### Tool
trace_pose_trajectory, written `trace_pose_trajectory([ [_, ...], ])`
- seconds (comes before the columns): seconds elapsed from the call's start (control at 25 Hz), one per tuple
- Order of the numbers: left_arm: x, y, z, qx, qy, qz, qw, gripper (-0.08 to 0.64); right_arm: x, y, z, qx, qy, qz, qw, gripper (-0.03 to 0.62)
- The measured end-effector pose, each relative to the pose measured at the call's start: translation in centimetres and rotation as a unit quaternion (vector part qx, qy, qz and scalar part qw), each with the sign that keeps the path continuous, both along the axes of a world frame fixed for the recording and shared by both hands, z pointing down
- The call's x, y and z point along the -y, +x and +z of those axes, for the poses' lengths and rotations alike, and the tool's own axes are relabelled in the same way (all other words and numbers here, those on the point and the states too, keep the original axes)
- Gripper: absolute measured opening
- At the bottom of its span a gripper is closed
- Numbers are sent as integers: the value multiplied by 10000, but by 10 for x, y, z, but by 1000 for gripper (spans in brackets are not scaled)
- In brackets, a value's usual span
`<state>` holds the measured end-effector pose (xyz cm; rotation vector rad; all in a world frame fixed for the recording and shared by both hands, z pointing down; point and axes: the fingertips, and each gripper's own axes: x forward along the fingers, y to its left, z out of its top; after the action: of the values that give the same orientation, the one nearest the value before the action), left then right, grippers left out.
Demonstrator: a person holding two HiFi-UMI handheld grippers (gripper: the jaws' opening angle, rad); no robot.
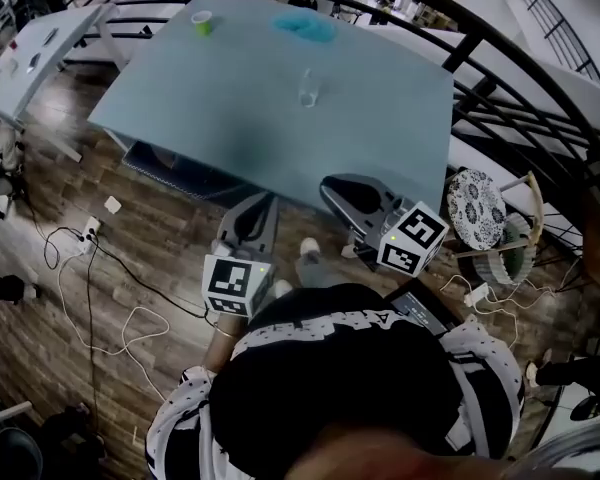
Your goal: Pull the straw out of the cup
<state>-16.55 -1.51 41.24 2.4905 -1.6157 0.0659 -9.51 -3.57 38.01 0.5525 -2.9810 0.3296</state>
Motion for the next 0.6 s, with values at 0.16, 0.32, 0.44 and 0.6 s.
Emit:
trace_pose_trajectory([
  [0.16, -2, -4, 0, -98, 22, -108, 9999, 14, 3, -7, -2, -65, 14, -82, 9999, 38],
  [0.32, -8, -20, 2, -125, 54, -333, 9994, 14, 0, -26, -5, -61, 119, -341, 9993, 38],
  [0.44, -4, -28, 7, -111, 1, -443, 9990, 13, 4, -32, -4, -75, 219, -459, 9987, 38],
  [0.6, 5, -31, 6, -4, 7, -414, 9991, 13, 14, -36, -2, 83, 156, -448, 9988, 38],
])
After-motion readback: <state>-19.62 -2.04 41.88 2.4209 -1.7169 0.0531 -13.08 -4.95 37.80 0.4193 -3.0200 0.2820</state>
